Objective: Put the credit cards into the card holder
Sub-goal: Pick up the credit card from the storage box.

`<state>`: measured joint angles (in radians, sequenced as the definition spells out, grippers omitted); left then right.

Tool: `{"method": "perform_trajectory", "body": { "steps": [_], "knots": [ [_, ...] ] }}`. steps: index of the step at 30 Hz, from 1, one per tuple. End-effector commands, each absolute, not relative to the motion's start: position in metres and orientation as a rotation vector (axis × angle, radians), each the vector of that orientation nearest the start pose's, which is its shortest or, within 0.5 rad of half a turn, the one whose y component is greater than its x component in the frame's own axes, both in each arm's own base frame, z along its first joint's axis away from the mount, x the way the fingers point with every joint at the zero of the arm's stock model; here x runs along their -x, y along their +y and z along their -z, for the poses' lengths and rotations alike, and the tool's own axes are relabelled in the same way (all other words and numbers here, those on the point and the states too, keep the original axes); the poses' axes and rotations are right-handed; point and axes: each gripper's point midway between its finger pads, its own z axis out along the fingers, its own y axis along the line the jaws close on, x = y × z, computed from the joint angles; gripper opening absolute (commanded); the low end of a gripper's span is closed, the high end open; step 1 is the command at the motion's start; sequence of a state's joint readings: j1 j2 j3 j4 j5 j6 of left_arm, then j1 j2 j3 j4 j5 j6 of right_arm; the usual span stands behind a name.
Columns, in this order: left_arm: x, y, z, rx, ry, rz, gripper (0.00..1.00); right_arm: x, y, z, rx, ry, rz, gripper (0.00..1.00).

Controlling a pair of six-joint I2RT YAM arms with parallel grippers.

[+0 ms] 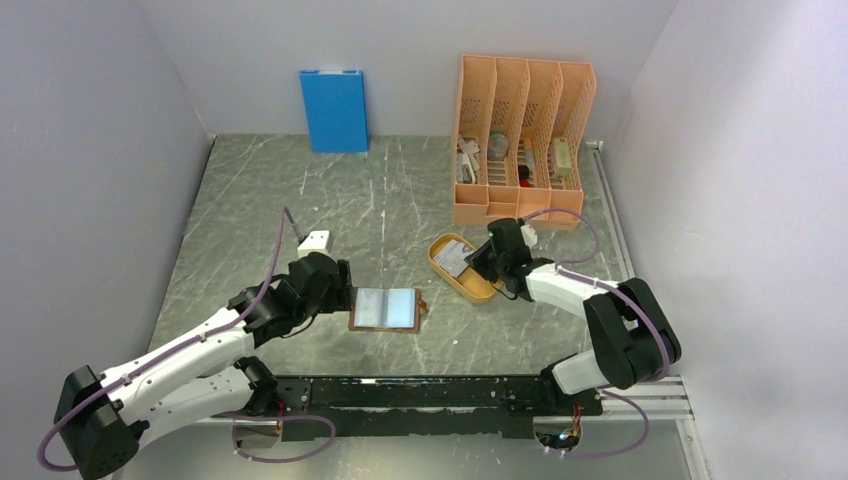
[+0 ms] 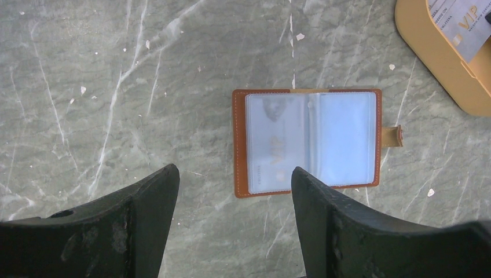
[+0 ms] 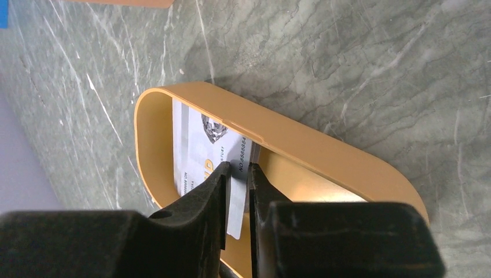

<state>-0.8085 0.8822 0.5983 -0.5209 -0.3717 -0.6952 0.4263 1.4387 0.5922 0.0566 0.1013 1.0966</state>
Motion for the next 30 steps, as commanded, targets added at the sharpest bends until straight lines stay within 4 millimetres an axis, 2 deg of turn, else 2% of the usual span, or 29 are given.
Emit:
{"method": "perform_trajectory", "body": {
  "steps": [1, 16, 23, 26, 30],
  "knots": [
    [-0.206, -0.155, -0.109, 0.057, 2.31, 0.316, 0.75, -0.313, 0.157, -0.037, -0.857, 2.282, -0.575, 0.17],
    [-0.205, -0.155, -0.11, 0.057, 2.31, 0.319, 0.75, -0.311, 0.158, -0.057, -0.845, 2.249, -0.622, 0.0],
    [-0.205, -0.155, -0.111, 0.057, 2.307, 0.321, 0.75, -0.314, 0.161, -0.071, -0.85, 2.239, -0.642, 0.0],
    [-0.206, -0.154, -0.112, 0.059, 2.304, 0.321, 0.75, -0.317, 0.162, -0.083, -0.868, 2.221, -0.659, 0.0],
    [-0.206, -0.153, -0.113, 0.066, 2.301, 0.319, 0.75, -0.321, 0.166, -0.113, -0.894, 2.181, -0.71, 0.0]
  ]
}}
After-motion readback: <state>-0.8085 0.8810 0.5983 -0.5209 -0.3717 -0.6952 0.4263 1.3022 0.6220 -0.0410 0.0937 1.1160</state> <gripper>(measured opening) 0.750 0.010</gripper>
